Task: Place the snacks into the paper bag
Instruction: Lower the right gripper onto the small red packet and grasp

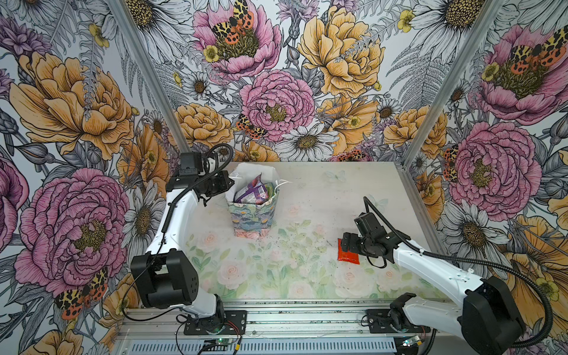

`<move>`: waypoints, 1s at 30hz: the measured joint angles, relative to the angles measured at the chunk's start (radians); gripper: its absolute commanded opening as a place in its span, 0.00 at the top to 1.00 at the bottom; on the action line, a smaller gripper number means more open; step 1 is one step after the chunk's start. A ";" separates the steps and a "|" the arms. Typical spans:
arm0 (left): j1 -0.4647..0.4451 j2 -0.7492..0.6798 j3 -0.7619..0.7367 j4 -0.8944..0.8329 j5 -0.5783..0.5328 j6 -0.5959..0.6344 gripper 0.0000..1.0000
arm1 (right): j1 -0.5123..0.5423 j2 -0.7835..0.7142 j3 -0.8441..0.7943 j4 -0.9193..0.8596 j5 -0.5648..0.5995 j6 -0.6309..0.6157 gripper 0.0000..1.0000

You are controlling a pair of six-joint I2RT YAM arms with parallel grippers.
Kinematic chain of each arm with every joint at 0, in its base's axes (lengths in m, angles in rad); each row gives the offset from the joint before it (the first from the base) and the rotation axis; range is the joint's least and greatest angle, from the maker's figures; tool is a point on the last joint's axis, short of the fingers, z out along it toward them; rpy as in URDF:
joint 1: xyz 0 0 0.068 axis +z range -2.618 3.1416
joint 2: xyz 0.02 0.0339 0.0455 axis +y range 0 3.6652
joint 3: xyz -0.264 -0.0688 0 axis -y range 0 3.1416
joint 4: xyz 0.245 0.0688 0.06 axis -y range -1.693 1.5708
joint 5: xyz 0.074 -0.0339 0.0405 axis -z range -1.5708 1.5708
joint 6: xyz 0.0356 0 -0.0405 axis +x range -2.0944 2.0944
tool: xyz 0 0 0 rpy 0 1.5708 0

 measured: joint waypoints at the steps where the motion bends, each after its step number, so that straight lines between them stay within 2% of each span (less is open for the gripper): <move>1: 0.000 0.000 0.000 0.000 0.000 0.000 1.00 | 0.000 0.000 -0.012 0.001 0.000 0.008 0.13; 10: 0.000 0.000 0.000 0.000 0.000 0.000 1.00 | -0.011 0.003 -0.074 0.042 -0.007 0.043 0.33; 20: 0.000 0.000 0.000 0.000 0.000 0.000 1.00 | -0.047 0.058 -0.104 0.114 -0.012 0.042 0.46; 30: 0.000 0.000 0.000 0.000 0.000 0.000 1.00 | -0.060 0.114 -0.116 0.212 -0.031 0.040 0.72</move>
